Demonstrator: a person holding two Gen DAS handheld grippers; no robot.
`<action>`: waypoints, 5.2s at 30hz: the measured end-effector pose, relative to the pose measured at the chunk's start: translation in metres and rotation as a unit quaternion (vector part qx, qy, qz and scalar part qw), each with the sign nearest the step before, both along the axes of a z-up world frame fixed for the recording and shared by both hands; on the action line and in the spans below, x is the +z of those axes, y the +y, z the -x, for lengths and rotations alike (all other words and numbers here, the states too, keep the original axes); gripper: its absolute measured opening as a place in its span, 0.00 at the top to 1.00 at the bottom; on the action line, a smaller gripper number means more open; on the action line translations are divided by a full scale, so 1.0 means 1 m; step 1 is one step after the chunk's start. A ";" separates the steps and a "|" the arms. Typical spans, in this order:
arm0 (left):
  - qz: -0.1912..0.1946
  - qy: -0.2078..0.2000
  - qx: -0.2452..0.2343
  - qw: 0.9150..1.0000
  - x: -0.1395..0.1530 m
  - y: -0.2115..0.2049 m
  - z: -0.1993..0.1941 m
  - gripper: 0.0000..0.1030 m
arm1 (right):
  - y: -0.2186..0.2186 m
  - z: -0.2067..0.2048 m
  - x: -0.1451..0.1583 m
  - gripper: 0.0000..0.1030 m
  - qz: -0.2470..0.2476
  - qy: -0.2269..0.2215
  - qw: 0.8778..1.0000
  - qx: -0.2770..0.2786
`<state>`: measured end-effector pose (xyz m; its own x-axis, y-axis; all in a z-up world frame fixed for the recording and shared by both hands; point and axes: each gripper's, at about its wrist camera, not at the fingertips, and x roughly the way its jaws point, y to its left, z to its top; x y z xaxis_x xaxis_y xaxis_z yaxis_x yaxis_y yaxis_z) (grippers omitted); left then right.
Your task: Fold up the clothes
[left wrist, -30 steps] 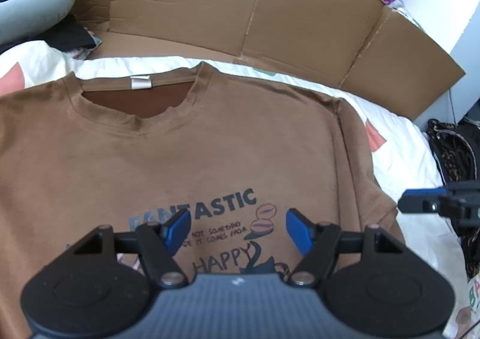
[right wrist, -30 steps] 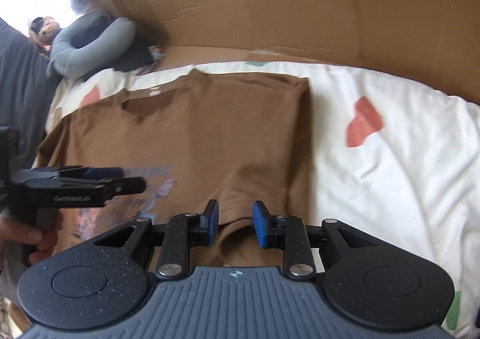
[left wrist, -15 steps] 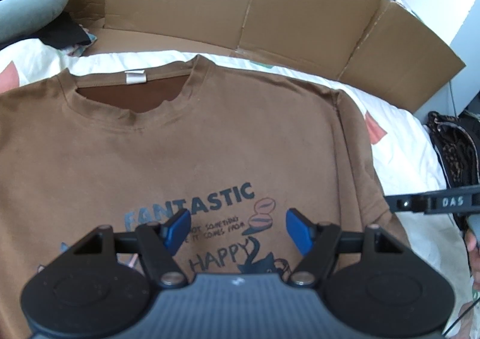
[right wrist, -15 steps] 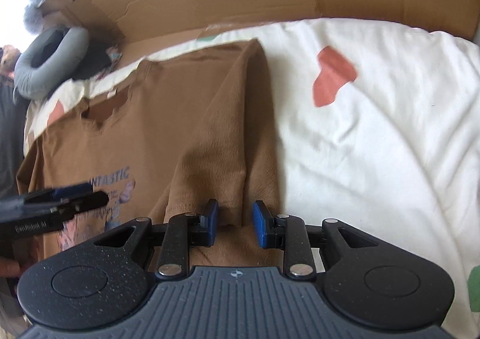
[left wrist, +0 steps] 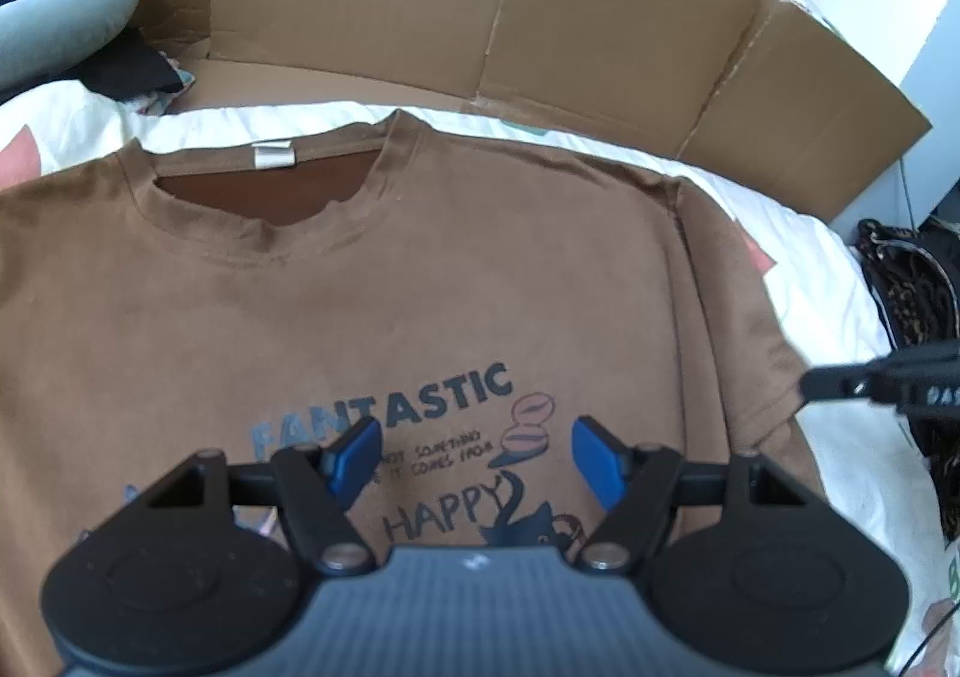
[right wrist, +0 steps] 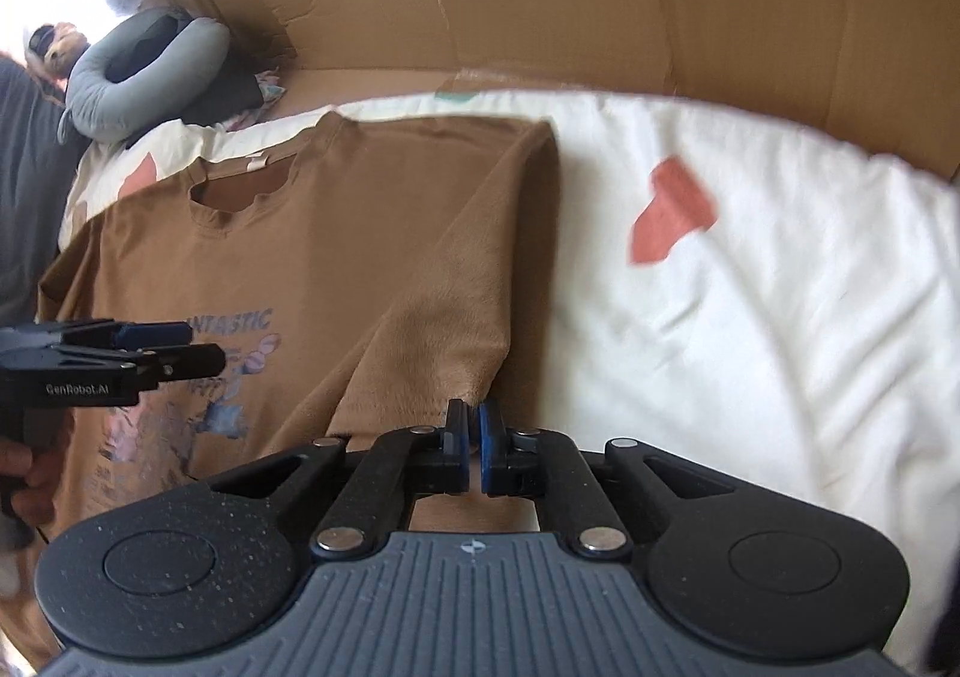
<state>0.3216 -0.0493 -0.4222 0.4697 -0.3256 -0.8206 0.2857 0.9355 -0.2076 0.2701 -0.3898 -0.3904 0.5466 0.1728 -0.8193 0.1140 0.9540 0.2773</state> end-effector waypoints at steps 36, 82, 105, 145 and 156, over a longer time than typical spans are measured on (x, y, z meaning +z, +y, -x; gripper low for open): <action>-0.004 -0.020 -0.057 0.998 -0.003 -0.049 -0.013 0.30 | -0.147 -0.028 0.017 0.98 0.161 -0.001 0.981 -0.107; 0.003 -0.030 -0.079 0.996 -0.011 -0.072 -0.024 0.30 | -0.147 -0.008 -0.026 0.77 0.001 0.032 0.982 -0.184; 0.007 -0.020 -0.080 0.997 -0.019 -0.073 -0.028 0.30 | -0.144 -0.021 -0.030 0.99 0.034 0.015 0.981 -0.190; -0.016 -0.071 -0.161 0.984 -0.028 -0.190 -0.122 0.85 | -0.153 -0.015 -0.017 1.00 0.091 -0.004 0.982 -0.167; -0.029 -0.066 -0.156 0.985 -0.038 -0.211 -0.142 0.88 | -0.160 -0.029 -0.007 1.00 0.124 -0.007 0.978 -0.165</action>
<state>0.4633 -0.2602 -0.4603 0.4583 -0.4261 -0.7800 0.5826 0.8067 -0.0984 0.2991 -0.5497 -0.3975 0.5511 -0.2177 -0.8055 0.4249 0.9041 0.0463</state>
